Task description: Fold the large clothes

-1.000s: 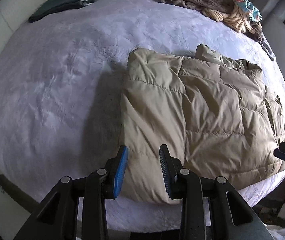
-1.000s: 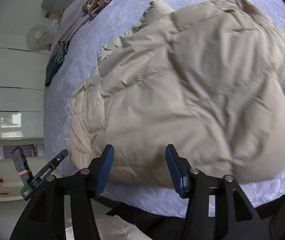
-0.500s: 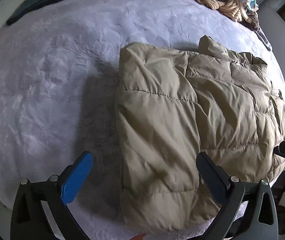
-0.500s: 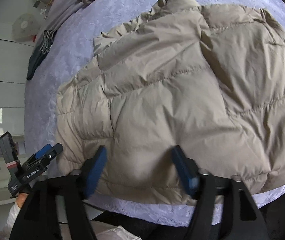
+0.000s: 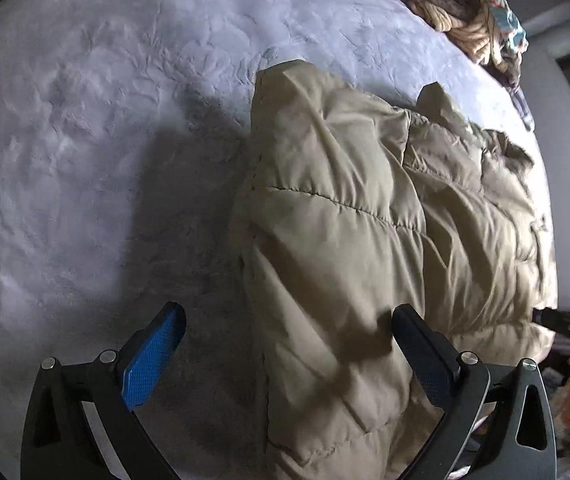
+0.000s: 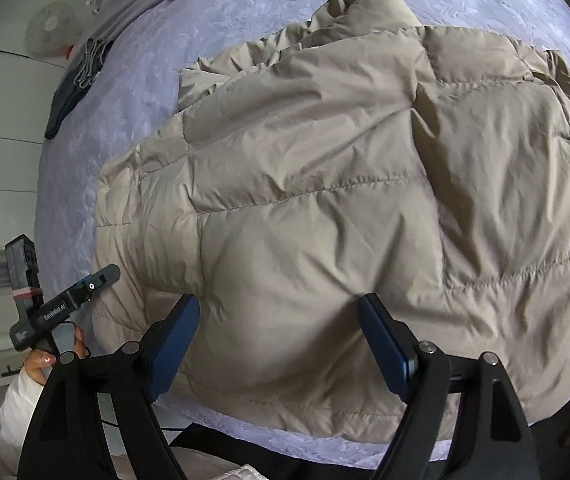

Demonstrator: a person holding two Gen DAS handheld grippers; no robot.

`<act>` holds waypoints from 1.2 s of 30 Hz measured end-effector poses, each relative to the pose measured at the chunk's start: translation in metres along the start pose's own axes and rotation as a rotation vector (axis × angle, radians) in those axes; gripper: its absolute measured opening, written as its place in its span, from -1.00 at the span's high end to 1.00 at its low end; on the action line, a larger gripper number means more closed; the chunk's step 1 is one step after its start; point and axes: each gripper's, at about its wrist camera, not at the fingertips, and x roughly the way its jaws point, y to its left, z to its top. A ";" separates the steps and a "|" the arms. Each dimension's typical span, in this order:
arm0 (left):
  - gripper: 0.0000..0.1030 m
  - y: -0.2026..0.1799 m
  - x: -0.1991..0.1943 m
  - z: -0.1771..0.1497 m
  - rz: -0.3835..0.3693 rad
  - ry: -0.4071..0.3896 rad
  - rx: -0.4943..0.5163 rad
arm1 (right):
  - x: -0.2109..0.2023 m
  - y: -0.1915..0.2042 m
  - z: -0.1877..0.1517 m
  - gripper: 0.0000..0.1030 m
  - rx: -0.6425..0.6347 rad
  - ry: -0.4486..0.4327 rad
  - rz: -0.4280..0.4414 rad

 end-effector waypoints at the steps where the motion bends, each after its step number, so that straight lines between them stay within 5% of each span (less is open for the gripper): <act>1: -1.00 0.002 0.003 0.001 -0.028 0.012 -0.004 | 0.000 -0.003 0.000 -0.63 0.005 -0.002 0.002; 8: -1.00 0.008 0.044 0.006 -0.170 0.174 0.082 | 0.006 -0.012 0.003 -0.63 0.026 0.002 0.010; 18: -1.00 -0.008 0.067 0.030 -0.332 0.246 0.129 | 0.011 -0.005 -0.001 -0.63 0.000 0.012 -0.017; 20: -0.75 -0.013 0.068 0.030 -0.332 0.246 0.160 | 0.003 0.000 0.000 -0.63 -0.021 0.002 -0.022; 22: 0.11 -0.014 0.065 0.029 -0.396 0.261 0.154 | -0.005 0.005 0.001 -0.63 -0.045 -0.040 -0.041; 23: 0.20 -0.014 0.062 0.027 -0.424 0.264 0.137 | -0.008 0.006 0.002 -0.63 -0.055 -0.067 -0.050; 24: 0.30 -0.015 0.057 0.026 -0.427 0.257 0.134 | -0.010 0.005 0.004 -0.47 -0.059 -0.087 -0.053; 25: 0.38 -0.017 0.051 0.024 -0.423 0.249 0.135 | -0.010 0.005 0.006 0.13 -0.063 -0.113 -0.060; 27: 0.42 -0.026 0.037 0.022 -0.426 0.236 0.126 | -0.004 0.001 0.012 0.90 -0.063 -0.134 -0.097; 36: 0.42 -0.129 -0.050 0.009 -0.507 0.179 0.192 | 0.041 -0.043 0.036 1.00 0.001 -0.136 0.005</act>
